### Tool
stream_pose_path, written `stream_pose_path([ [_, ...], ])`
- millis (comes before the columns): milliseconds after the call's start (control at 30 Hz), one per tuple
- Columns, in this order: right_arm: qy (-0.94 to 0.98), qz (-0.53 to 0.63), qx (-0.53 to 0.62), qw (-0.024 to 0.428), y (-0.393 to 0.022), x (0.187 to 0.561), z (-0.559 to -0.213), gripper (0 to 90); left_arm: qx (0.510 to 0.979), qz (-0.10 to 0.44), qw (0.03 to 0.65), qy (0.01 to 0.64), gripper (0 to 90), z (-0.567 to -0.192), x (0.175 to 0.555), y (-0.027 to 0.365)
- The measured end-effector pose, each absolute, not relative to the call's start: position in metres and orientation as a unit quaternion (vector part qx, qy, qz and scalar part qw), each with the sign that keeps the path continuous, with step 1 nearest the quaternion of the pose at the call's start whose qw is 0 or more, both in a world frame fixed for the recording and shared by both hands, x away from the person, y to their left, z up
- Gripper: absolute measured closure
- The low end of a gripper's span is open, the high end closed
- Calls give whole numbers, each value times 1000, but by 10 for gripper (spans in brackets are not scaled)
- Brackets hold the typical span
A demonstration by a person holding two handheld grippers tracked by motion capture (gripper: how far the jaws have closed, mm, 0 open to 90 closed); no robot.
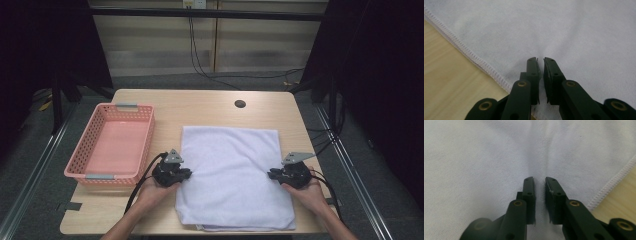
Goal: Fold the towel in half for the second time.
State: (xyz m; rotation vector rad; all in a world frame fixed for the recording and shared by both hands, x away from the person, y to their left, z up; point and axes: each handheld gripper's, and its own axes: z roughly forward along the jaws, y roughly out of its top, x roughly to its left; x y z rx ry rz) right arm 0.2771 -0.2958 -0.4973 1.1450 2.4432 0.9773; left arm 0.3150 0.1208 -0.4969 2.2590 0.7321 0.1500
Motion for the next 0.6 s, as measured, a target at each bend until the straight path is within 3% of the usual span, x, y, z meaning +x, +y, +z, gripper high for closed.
stream_pose_path([
  [267,849,337,395,97,-307,238,-493,815,889,15,372,267,827,-494,278,120],
  [400,863,319,383,79,-306,216,-488,806,899,4,362,247,772,-490,262,122],
  [533,853,338,389,84,-308,224,-486,640,884,19,385,263,652,-482,278,124],
  [600,839,360,396,97,-312,240,-480,617,869,29,402,286,625,-477,302,125],
])
